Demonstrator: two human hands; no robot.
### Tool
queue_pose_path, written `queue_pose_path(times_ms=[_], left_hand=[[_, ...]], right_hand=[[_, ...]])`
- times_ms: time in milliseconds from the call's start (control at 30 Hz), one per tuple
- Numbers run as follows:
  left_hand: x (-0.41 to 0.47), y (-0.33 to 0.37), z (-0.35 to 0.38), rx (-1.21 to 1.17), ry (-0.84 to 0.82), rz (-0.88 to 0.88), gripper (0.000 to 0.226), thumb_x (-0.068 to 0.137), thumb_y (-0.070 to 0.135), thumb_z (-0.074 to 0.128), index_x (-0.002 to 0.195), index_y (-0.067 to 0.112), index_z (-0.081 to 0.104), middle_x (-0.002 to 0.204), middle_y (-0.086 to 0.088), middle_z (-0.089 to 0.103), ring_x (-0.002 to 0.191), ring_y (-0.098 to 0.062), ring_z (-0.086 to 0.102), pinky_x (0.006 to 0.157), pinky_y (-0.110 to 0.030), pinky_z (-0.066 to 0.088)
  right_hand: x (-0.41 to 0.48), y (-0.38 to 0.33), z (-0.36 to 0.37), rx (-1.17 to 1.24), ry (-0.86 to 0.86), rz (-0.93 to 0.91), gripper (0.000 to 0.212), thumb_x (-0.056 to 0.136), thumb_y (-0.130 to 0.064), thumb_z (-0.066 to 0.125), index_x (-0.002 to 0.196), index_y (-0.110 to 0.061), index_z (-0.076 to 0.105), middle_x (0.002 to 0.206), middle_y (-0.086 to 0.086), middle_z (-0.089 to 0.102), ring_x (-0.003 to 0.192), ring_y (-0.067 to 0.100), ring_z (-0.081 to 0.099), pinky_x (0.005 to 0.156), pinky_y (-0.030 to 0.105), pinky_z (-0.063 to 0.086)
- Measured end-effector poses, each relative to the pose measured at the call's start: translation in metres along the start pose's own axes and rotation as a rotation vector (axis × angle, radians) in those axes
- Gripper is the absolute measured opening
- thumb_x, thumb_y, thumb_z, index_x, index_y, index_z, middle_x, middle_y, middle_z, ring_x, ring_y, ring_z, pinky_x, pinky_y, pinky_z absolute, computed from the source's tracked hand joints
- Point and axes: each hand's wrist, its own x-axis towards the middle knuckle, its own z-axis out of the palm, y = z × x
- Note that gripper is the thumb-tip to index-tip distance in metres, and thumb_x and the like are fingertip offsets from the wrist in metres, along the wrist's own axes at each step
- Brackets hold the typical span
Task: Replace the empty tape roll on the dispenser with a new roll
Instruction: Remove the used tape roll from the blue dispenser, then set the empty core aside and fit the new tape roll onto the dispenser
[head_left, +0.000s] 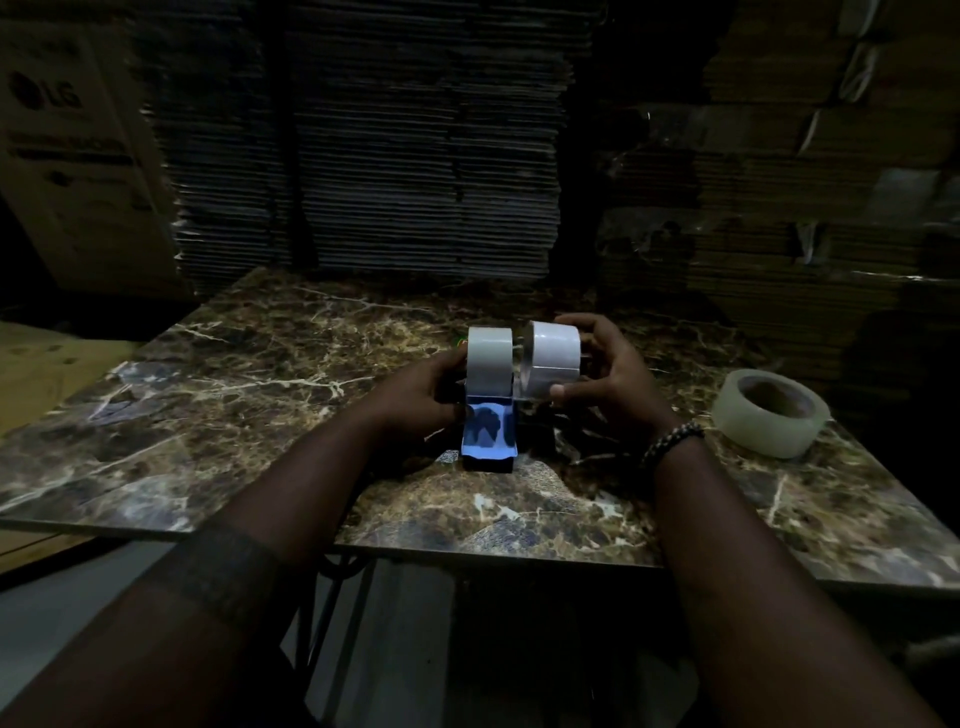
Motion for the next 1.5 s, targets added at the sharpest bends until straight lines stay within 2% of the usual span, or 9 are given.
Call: queue_pose_path(times_ms=[133,400,467,600,800,967,1100,1367,1500], left_hand=[[-0.001,0.002,0.0,0.001,0.003,-0.008,0.079,0.09,-0.013,0.066,0.153,0.031,0.047,0.124,0.014,0.069,0.122,-0.012,0.067,0.098,-0.036,0.058],[-0.003,0.002,0.001,-0.059,0.007,-0.024,0.077,0.091,-0.013,0.066,0.153,0.03,0.048,0.131,0.007,0.07,0.123,-0.016,0.068,0.099,-0.041,0.06],[-0.004,0.002,0.001,-0.073,0.0,-0.019,0.077,0.092,-0.013,0.065,0.153,0.031,0.048,0.136,0.003,0.07,0.124,-0.017,0.068,0.097,-0.042,0.061],[-0.006,0.003,0.002,-0.117,-0.022,-0.026,0.074,0.093,-0.016,0.061,0.151,0.028,0.049,0.127,0.005,0.072,0.115,-0.011,0.071,0.071,-0.021,0.059],[-0.006,0.003,0.003,-0.148,-0.025,-0.041,0.075,0.093,-0.016,0.061,0.152,0.028,0.049,0.128,0.003,0.072,0.115,-0.012,0.071,0.068,-0.02,0.059],[-0.006,0.002,0.003,-0.151,-0.007,-0.052,0.076,0.092,-0.015,0.063,0.151,0.032,0.051,0.128,0.003,0.074,0.117,-0.015,0.072,0.079,-0.034,0.063],[-0.006,0.003,0.003,-0.148,-0.001,-0.061,0.076,0.093,-0.013,0.063,0.151,0.034,0.051,0.128,0.003,0.073,0.116,-0.017,0.072,0.076,-0.034,0.063],[-0.007,0.004,0.003,-0.091,0.005,-0.033,0.074,0.093,-0.012,0.065,0.151,0.031,0.05,0.129,0.009,0.072,0.123,-0.013,0.069,0.098,-0.041,0.061],[-0.007,0.005,0.002,-0.094,0.007,-0.019,0.078,0.092,-0.012,0.068,0.154,0.031,0.048,0.13,0.011,0.07,0.128,-0.013,0.066,0.101,-0.041,0.06]], right_hand=[[-0.001,-0.001,-0.008,0.021,0.092,0.016,0.075,0.073,0.021,0.075,0.132,-0.023,0.057,0.13,0.013,0.06,0.109,0.029,0.066,0.072,0.033,0.062],[-0.005,-0.009,-0.007,-0.005,0.27,0.141,0.074,0.075,0.032,0.053,0.131,-0.017,0.055,0.122,0.007,0.055,0.091,0.025,0.062,0.049,0.03,0.06],[-0.005,-0.008,-0.007,-0.018,0.283,0.157,0.075,0.076,0.032,0.052,0.134,-0.017,0.054,0.12,0.004,0.055,0.09,0.025,0.062,0.052,0.035,0.061],[0.0,-0.001,-0.01,-0.077,0.332,0.136,0.08,0.076,0.028,0.054,0.137,-0.022,0.057,0.123,0.005,0.057,0.099,0.026,0.063,0.056,0.031,0.06],[0.005,0.009,-0.013,-0.156,0.384,0.091,0.061,0.086,0.01,0.063,0.134,-0.027,0.064,0.144,0.007,0.051,0.115,0.026,0.059,0.071,0.04,0.065],[0.009,0.013,-0.015,-0.276,0.385,0.133,0.085,0.063,0.013,0.061,0.134,-0.035,0.061,0.143,0.008,0.054,0.118,0.028,0.063,0.088,0.049,0.062],[0.01,0.015,-0.016,-0.33,0.378,0.145,0.078,0.071,0.014,0.06,0.138,-0.028,0.06,0.142,0.009,0.055,0.115,0.025,0.064,0.088,0.038,0.061],[0.01,0.018,-0.015,-0.338,0.375,0.178,0.081,0.057,-0.002,0.057,0.132,-0.033,0.061,0.139,0.011,0.057,0.115,0.027,0.065,0.094,0.051,0.06],[0.008,0.013,-0.011,-0.416,0.358,0.165,0.076,0.066,0.002,0.062,0.137,-0.024,0.06,0.145,0.009,0.047,0.118,0.025,0.059,0.099,0.049,0.057]])
